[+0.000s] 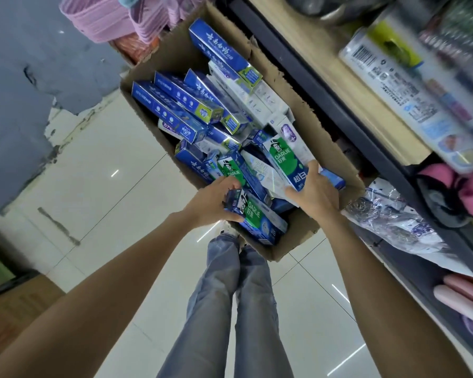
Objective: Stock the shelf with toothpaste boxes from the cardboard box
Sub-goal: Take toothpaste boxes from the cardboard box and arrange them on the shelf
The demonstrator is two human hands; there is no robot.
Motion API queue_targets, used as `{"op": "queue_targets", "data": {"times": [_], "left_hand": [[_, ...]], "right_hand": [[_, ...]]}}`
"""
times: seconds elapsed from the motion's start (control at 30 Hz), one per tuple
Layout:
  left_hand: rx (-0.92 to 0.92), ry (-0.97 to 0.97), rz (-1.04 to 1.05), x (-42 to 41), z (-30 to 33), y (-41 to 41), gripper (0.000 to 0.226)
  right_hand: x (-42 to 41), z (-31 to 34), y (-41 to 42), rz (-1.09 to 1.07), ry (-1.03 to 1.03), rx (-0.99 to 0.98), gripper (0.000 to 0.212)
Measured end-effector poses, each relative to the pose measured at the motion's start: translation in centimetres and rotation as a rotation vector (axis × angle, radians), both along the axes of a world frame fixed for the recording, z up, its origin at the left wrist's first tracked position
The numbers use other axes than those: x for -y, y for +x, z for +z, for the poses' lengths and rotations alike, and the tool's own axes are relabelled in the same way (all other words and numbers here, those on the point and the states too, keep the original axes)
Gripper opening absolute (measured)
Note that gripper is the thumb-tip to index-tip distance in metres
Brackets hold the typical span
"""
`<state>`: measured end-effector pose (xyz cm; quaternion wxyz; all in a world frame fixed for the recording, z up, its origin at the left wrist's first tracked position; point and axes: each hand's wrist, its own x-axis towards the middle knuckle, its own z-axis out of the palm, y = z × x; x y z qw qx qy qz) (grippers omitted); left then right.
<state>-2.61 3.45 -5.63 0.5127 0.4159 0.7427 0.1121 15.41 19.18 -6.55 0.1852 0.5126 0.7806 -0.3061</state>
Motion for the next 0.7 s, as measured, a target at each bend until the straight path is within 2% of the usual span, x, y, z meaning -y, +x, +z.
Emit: {"op": "queue_targets", "data": {"times": [0.13,0.2,0.3,0.37,0.4,0.47,0.53,0.63,0.7], "left_hand": [[0.402,0.06,0.394,0.0,4.7,-0.4,0.055],[0.476,0.107,0.56,-0.2,7.9,-1.0,0.054],[0.489,0.253,0.805,-0.8,13.2,-1.9,0.049],[0.539,0.329,0.981,-1.6,16.9,-2.3,0.041],[0.598,0.347,1.039,-2.2,18.7,-2.5,0.047],[0.719,0.355,1.073,-3.5,22.5,-2.5,0.073],[0.779,0.348,1.043,-4.8,26.0,-2.4,0.086],[0.813,0.327,0.958,-7.1,29.9,-2.0,0.081],[0.834,0.285,0.904,-8.8,32.0,-1.3,0.059]], "right_hand": [[1.9,5.1,1.5,-0.193,-0.156,-0.157,0.058],[2.9,8.6,1.6,-0.347,-0.307,-0.298,0.056],[4.2,15.1,1.0,-0.625,-0.501,-0.518,0.042],[4.9,19.5,0.8,-0.749,-0.576,-0.615,0.034],[5.1,21.7,0.6,-0.78,-0.591,-0.658,0.035],[5.6,25.2,0.7,-0.821,-0.561,-0.732,0.05],[5.7,28.3,0.7,-0.808,-0.471,-0.779,0.063],[5.3,32.5,0.6,-0.742,-0.294,-0.86,0.061],[4.7,34.6,0.9,-0.684,-0.213,-0.893,0.059]]}}
